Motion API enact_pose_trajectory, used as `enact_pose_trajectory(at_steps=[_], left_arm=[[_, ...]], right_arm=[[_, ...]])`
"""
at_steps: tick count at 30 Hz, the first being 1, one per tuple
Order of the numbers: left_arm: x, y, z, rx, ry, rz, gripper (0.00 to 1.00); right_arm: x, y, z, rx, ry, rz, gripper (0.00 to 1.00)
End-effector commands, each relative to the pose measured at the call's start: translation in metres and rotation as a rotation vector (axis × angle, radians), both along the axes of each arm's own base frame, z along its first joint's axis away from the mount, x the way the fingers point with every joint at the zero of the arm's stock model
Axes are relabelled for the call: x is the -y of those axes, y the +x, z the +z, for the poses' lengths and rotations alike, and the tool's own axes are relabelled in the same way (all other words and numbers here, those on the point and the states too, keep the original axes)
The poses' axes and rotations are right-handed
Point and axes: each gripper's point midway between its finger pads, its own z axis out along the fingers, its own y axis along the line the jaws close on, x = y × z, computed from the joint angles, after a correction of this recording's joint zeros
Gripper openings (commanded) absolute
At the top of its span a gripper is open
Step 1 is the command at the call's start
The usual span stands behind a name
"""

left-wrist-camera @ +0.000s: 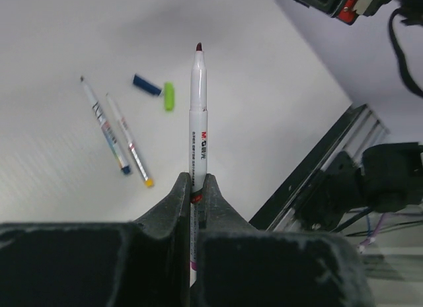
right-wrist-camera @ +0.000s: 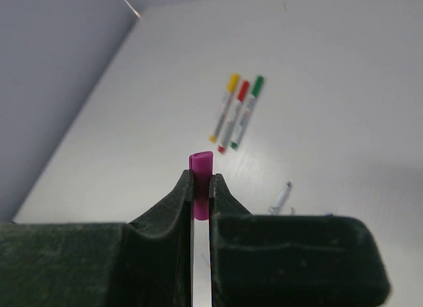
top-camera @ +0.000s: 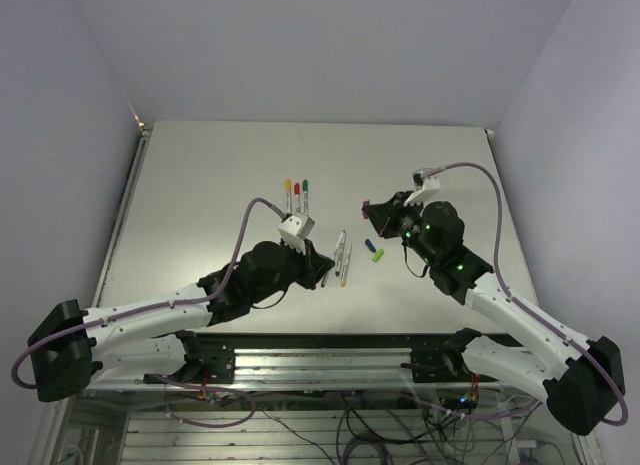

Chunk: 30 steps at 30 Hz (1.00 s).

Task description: Insert the pens into the pen caps

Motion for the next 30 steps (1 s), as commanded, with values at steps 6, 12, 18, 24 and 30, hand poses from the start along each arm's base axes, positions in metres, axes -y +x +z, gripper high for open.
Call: enact_pose_trajectory(at_steps=[6, 12, 18, 24, 30], left_arm=[[0.011, 0.002, 0.068, 0.146, -0.297, -0.011, 0.07], [0.012, 0.008, 0.081, 0.171, -0.359, 0.018, 0.07], [0.018, 0.013, 0.083, 0.172, -0.362, 0.026, 0.07], [0.018, 0.015, 0.082, 0.169, -0.376, 0.038, 0.07], [0.018, 0.015, 0.088, 0.190, -0.377, 0.033, 0.07]], right_arm=[[-0.021, -0.014, 0.094, 0.269, 0.296, 0.109, 0.00], [-0.027, -0.025, 0.111, 0.348, 0.399, 0.171, 0.00], [-0.033, -0.032, 0.117, 0.369, 0.444, 0.220, 0.00], [-0.038, -0.034, 0.118, 0.360, 0.458, 0.246, 0.00], [-0.041, -0.034, 0.114, 0.339, 0.459, 0.258, 0.00]])
